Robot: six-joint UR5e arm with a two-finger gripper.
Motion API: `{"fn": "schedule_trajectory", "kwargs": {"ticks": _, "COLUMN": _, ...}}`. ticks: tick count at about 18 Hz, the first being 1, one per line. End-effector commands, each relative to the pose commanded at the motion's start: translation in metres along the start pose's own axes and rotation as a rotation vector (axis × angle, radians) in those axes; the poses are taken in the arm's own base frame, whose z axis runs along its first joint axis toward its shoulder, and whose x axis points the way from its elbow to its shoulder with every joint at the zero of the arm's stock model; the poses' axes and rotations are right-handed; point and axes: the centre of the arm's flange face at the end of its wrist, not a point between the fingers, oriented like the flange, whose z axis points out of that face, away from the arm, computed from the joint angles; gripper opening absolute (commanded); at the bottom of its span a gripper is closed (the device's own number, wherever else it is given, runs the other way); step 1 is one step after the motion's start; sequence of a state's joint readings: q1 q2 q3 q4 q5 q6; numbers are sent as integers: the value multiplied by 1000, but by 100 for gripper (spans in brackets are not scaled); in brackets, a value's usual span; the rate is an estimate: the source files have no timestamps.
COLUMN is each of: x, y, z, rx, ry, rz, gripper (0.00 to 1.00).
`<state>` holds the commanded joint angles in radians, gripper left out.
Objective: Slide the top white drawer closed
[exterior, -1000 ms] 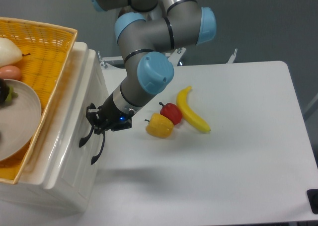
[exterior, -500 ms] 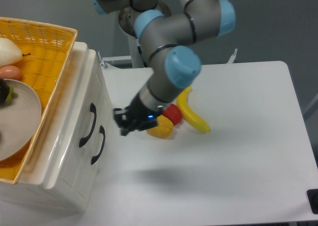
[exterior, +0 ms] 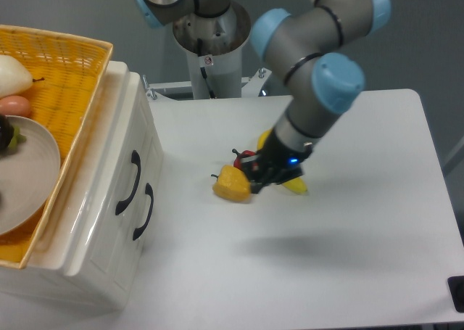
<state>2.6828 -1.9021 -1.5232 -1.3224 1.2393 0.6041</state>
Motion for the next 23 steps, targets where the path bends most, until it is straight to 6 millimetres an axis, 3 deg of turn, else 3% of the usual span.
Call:
{"fn": "schedule_trajectory", "kwargs": {"ticks": 3, "x": -26, "y": 5, "z": -1, "rx": -6, "ry": -46, "rz": 61, "gripper": 15}}
{"fn": "schedule_trajectory", "kwargs": {"ticks": 12, "x": -78, "y": 4, "z": 36, "rx": -117, "ry": -180, "rz": 305, "gripper": 15}}
{"fn": "schedule_trajectory", "kwargs": {"ticks": 14, "x": -84, "y": 5, "z": 39, "rx": -143, "ry": -199, "rz": 365, "gripper": 26}}
{"fn": "schedule_trajectory", "kwargs": {"ticks": 17, "x": -104, "y": 13, "z": 41, "rx": -199, "ry": -236, "rz": 405, "gripper": 28}}
{"fn": "schedule_trajectory", "kwargs": {"ticks": 18, "x": -108, "y": 15, "z": 42, "rx": -221, "ry": -247, "rz": 413, "gripper": 37}}
{"fn": "schedule_trajectory", "kwargs": {"ticks": 20, "x": -113, "y": 18, "z": 47, "rx": -262, "ry": -264, "rz": 430, "gripper": 44}}
{"fn": "schedule_trajectory", "kwargs": {"ticks": 23, "x": -116, "y": 21, "z": 50, "rx": -286, "ry": -276, "rz": 426, "gripper": 45}}
